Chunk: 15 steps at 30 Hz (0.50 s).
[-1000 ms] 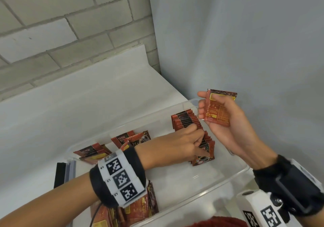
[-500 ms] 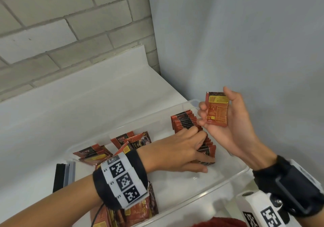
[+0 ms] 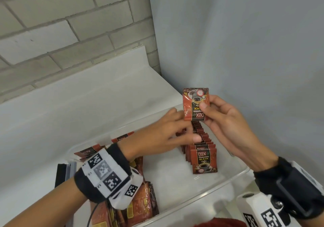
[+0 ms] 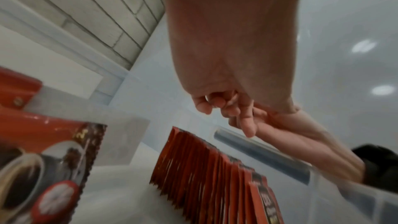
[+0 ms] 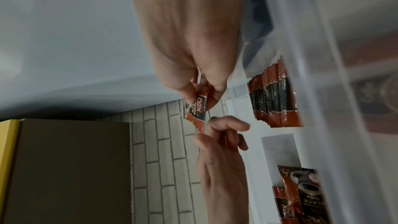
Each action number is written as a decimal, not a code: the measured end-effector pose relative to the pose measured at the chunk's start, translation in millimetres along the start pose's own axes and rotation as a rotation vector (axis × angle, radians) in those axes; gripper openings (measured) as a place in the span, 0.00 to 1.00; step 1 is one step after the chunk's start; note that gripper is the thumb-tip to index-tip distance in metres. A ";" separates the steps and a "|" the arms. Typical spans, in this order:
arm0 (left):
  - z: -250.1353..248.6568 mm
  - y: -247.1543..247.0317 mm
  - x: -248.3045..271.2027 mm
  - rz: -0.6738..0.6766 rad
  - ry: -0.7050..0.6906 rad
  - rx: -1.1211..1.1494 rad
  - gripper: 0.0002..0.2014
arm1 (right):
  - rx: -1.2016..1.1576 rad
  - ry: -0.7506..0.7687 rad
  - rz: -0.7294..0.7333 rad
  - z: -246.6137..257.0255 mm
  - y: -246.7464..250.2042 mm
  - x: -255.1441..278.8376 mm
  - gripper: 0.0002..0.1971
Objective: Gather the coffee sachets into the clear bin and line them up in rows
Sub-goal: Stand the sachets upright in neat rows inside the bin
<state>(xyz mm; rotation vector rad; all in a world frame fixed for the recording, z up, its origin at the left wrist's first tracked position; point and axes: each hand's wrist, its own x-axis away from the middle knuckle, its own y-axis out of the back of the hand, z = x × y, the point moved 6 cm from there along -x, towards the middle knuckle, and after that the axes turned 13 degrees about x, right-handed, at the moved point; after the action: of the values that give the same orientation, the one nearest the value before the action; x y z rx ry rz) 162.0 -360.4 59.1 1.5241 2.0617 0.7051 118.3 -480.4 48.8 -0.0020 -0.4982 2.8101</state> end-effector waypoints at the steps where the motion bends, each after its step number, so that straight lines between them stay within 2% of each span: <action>1: 1.5 8.1 0.5 -0.048 0.028 0.011 0.28 | 0.018 0.001 -0.001 -0.3 0.8 0.3 0.18; 3: 3.4 24.3 1.8 -0.164 0.094 0.041 0.29 | 0.065 0.005 0.010 -0.2 1.0 1.4 0.16; 7: -3.2 48.2 4.7 -0.389 0.123 0.182 0.20 | 0.192 -0.009 0.047 -2.0 -1.7 2.8 0.14; 10: -4.8 52.5 5.7 -0.442 0.144 0.323 0.14 | 0.198 -0.012 0.058 -2.0 -2.4 3.4 0.15; 15: -0.3 52.6 8.5 -0.548 0.221 0.644 0.06 | 0.230 -0.035 0.077 -3.6 -3.5 2.5 0.24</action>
<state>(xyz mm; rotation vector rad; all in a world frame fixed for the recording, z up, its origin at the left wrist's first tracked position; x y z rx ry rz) 197.1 -339.2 93.1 1.0827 2.8839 -0.0167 117.1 -475.4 46.7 0.0769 -0.1831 2.9302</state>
